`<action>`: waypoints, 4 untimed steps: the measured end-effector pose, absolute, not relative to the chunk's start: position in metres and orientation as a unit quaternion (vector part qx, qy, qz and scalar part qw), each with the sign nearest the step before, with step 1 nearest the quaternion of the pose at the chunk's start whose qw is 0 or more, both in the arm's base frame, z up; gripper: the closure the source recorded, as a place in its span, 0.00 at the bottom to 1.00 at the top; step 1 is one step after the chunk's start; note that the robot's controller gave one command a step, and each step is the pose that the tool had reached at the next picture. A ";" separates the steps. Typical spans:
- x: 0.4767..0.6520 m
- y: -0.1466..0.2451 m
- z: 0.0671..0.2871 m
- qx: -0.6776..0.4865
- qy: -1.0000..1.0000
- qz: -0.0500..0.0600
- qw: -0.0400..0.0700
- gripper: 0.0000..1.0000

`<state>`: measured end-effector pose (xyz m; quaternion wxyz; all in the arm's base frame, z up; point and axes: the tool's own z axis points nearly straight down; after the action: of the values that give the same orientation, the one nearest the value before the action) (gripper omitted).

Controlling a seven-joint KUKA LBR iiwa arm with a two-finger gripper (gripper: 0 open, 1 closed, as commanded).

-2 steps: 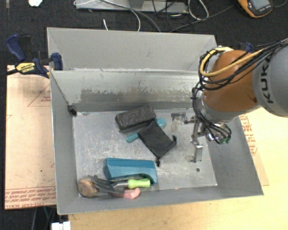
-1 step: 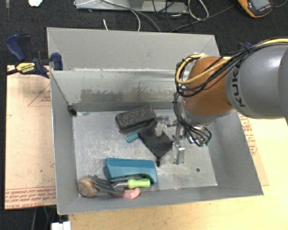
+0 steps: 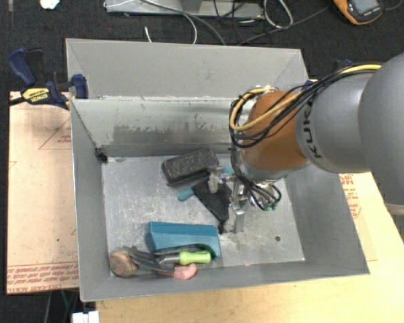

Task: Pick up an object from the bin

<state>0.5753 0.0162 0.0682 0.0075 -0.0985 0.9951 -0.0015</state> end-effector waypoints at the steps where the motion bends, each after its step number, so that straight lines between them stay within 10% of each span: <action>1: 0.570 0.005 0.071 -0.073 0.997 0.000 0.005 1.00; 2: 0.570 0.005 0.071 -0.073 0.997 0.000 0.005 1.00; 4: 0.570 0.005 0.152 -0.073 0.997 0.000 0.006 1.00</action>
Offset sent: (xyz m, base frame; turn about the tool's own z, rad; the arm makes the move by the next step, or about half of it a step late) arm 0.0000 0.0000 0.0000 0.0000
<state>0.5696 0.0052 0.1516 0.0057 -0.0730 0.9973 -0.0003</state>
